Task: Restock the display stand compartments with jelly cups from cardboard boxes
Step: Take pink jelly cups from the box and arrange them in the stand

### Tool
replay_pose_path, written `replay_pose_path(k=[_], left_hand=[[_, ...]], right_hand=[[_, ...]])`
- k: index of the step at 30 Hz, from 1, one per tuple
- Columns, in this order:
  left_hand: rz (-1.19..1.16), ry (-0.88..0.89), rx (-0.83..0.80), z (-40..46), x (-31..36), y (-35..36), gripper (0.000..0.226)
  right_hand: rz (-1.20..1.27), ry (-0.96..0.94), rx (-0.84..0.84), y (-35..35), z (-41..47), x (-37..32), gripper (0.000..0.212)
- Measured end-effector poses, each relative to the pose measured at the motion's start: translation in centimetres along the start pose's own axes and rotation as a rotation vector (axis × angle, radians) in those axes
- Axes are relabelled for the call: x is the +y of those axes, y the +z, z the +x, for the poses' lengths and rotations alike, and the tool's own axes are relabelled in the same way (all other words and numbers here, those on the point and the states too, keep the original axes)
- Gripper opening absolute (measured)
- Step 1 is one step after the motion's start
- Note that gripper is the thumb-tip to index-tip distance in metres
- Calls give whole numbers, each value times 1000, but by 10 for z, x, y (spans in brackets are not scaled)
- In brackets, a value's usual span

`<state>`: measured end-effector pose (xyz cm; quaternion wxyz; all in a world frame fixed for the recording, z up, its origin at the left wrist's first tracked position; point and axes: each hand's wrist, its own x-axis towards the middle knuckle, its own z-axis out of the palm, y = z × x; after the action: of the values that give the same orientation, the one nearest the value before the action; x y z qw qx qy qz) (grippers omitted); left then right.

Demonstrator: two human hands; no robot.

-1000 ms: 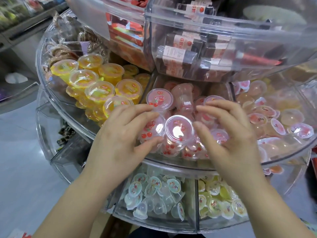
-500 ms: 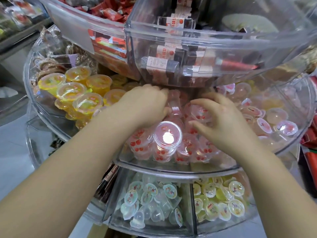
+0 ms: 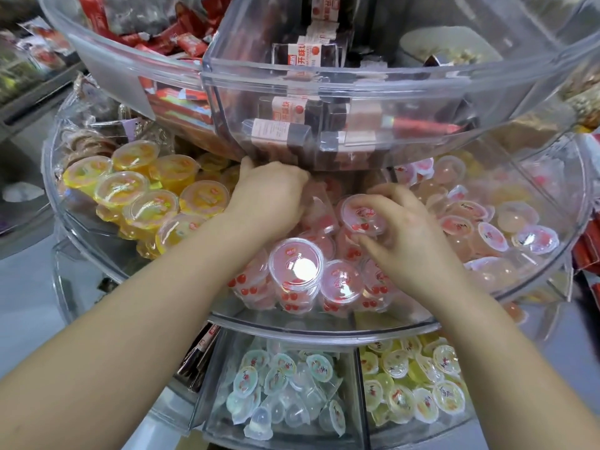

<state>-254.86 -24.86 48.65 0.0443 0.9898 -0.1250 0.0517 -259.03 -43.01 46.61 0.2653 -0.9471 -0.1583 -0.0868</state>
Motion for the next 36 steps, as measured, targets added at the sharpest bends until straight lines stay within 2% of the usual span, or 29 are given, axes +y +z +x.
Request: replay_pose_path(k=[3,9,15,19,21,23,26,28,30,33,35,36], left_hand=[[-83,33,78,-2,-3,-6,19],[-138,63,104,-2,3,-10,16],[-123,223,228,-2,-2,-15,16],[-26,413,393,-12,-7,-24,5],[-23,476,448,-17,-9,-26,3],[-34,514,484,-21,-10,-27,7],[-48,552,518,-25,-10,-30,16],[-46,585,521,-26,-9,-31,21],[-57,616,489,-27,-11,-31,20],[-82,619,361,-29,-17,-27,17],[-143,536,246,-29,-23,-25,20],[-179,465,188,-28,-25,-23,28]], right_hand=[[23,6,1,1,-3,3,39],[43,1,21,3,-4,7,39],[45,10,25,4,-5,9,40],[73,14,-38,1,-5,8,56],[150,25,-11,-3,-3,5,63],[178,3,1,-8,2,1,65],[175,-35,-67,-13,12,-8,71],[218,-34,-121,-15,19,-13,71],[281,-18,-114,-16,25,-15,61],[303,-3,-91,-13,29,-17,48],[265,-12,-120,-9,28,-19,47],[239,-16,-130,-7,28,-20,47]])
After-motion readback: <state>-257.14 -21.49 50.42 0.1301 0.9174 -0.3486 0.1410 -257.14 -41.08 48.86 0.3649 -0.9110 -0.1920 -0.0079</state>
